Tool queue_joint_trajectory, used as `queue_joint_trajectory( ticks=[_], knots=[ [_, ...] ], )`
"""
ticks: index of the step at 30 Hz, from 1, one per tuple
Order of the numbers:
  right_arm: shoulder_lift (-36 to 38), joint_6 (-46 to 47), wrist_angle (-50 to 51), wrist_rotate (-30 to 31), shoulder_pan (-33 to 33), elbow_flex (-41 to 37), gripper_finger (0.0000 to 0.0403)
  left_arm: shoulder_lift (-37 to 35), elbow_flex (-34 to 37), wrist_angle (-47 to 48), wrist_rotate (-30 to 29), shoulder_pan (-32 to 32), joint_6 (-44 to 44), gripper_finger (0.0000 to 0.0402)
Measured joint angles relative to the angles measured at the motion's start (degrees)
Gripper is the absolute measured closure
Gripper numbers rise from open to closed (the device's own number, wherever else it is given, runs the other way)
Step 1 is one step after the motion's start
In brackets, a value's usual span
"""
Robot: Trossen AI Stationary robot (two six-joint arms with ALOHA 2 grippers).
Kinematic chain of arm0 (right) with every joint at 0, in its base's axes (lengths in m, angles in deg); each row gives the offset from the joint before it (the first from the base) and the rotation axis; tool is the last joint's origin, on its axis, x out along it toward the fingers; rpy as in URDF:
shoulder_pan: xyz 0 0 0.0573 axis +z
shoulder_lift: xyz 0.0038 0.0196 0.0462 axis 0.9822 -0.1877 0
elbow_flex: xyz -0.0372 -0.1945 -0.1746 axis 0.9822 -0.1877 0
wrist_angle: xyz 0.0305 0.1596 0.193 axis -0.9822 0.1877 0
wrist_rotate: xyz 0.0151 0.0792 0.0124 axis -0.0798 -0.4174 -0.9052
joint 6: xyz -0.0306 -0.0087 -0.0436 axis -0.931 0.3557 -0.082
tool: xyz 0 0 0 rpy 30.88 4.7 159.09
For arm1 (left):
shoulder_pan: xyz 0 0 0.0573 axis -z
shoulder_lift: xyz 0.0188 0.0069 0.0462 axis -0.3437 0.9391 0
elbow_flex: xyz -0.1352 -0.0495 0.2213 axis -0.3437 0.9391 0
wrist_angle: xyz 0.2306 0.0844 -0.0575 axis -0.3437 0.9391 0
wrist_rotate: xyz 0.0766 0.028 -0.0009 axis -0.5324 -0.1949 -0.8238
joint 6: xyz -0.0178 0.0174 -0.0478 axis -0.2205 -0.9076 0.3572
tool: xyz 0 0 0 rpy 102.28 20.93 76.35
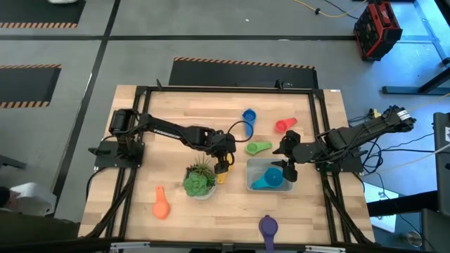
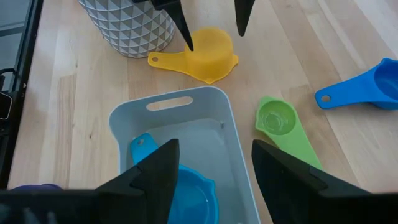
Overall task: Nest measuring cups in basket
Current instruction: Stack the yellow measuring cup on top of the blue measuring cup in the grey bin
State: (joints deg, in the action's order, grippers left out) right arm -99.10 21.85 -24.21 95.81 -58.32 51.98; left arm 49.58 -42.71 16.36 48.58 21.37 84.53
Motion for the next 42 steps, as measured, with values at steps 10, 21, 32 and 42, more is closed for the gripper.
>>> queue_joint_trajectory(
  ticks=[10, 21, 32, 42],
  knots=[
    [0.00, -0.01, 0.00, 0.00, 0.00, 0.00, 0.0196, 0.00, 0.00, -0.12, -0.08, 0.75, 0.22, 0.0049],
    [0.00, 0.00, 0.01, 0.00, -0.01, 0.00, 0.0196, 4.61, -0.22, -0.31, 0.01, 0.84, 1.34, 0.0048],
    [0.00, -0.02, 0.04, 0.00, 0.00, -0.02, 0.0196, 4.76, -0.11, -0.64, 0.10, 0.82, 0.57, 0.0047],
    [0.00, -0.02, 0.02, 0.00, -0.02, -0.02, 0.0196, 4.81, -0.09, -0.71, -0.20, 0.95, 0.59, 0.0049]
  ],
)
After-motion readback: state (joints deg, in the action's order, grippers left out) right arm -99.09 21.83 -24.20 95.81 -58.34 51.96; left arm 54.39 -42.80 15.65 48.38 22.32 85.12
